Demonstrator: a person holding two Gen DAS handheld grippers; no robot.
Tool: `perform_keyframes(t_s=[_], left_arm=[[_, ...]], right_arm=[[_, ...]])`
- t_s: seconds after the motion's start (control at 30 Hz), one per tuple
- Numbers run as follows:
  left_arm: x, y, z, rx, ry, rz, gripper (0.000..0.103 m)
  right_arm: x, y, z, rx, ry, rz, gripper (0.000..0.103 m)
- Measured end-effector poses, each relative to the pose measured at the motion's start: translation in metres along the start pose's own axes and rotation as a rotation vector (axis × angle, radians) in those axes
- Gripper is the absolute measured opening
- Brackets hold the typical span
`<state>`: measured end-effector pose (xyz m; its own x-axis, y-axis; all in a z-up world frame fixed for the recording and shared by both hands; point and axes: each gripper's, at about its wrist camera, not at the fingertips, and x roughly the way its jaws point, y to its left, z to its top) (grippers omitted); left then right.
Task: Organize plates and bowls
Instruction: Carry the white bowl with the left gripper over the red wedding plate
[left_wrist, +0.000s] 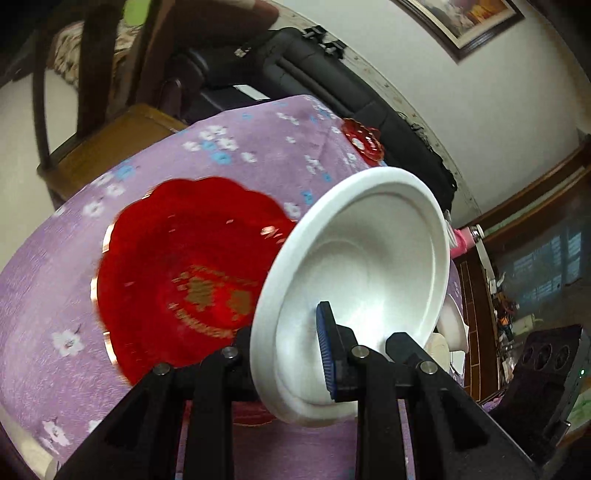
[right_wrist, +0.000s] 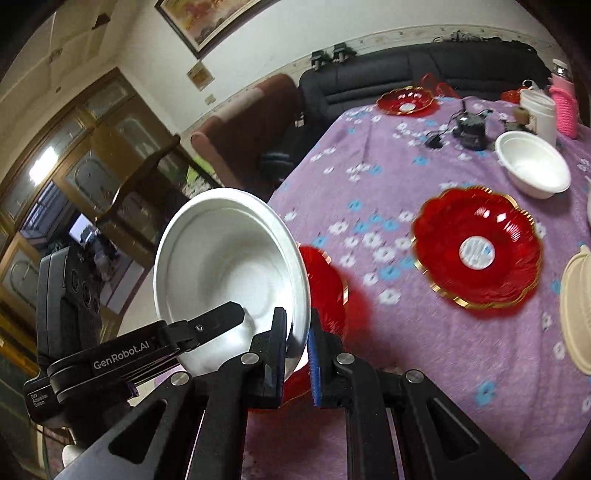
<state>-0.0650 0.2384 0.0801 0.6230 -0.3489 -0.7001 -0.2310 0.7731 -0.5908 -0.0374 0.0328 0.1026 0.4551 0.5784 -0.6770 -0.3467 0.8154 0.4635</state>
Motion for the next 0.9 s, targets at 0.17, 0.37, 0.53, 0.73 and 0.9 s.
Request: perform_keyframes(t_s=[0.17, 0.37, 0.53, 0.73, 0.9], left_arm=[[-0.007, 0.028, 0.001, -0.040, -0.015, 0.011, 0.023], [-0.010, 0.048, 0.007, -0.060, -0.029, 0.034, 0.023], [-0.007, 0.058, 0.011, -0.071, -0.028, 0.057, 0.023], [-0.001, 0.061, 0.014, -0.060, -0.028, 0.089, 0.023], [0.010, 0.055, 0.019, -0.018, -0.004, 0.129, 0.024]], right_arm=[[0.022, 0.014, -0.006, -0.015, 0.037, 0.005, 0.013], [0.044, 0.028, -0.008, -0.035, 0.064, 0.012, 0.013], [0.056, 0.032, -0.009, -0.038, 0.079, 0.023, 0.013], [0.069, 0.033, -0.009, -0.028, 0.097, 0.009, 0.013], [0.076, 0.028, -0.008, -0.008, 0.113, -0.015, 0.014]])
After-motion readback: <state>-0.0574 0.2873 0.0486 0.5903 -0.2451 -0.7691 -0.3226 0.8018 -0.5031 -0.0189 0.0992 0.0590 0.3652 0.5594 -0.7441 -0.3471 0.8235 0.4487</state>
